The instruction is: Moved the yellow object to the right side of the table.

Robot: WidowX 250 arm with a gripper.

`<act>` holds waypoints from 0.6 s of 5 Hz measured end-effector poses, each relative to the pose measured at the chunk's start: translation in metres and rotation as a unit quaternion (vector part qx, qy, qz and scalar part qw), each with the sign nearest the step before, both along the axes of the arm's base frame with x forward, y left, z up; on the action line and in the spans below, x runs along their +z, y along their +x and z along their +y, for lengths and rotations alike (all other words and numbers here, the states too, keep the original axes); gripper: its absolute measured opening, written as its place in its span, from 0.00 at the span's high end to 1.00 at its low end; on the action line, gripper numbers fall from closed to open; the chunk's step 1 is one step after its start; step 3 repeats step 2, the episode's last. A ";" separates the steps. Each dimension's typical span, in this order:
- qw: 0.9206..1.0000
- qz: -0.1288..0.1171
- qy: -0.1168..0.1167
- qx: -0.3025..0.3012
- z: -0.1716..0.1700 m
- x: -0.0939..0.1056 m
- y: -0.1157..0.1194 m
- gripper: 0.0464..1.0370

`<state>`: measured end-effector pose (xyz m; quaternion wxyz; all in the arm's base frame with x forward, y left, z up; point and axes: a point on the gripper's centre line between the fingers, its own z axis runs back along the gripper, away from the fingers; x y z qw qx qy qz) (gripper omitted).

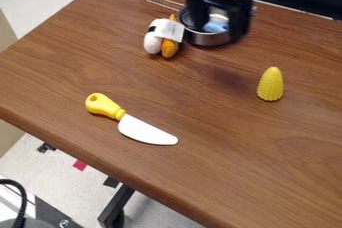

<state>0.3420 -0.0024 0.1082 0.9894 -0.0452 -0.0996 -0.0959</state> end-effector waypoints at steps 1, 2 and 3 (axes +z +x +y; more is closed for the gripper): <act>1.000 -0.011 0.001 0.015 0.023 0.000 0.002 0.04; 1.000 -0.021 0.010 0.012 0.035 0.001 0.004 0.04; 1.000 -0.021 0.010 0.012 0.035 0.001 0.004 0.04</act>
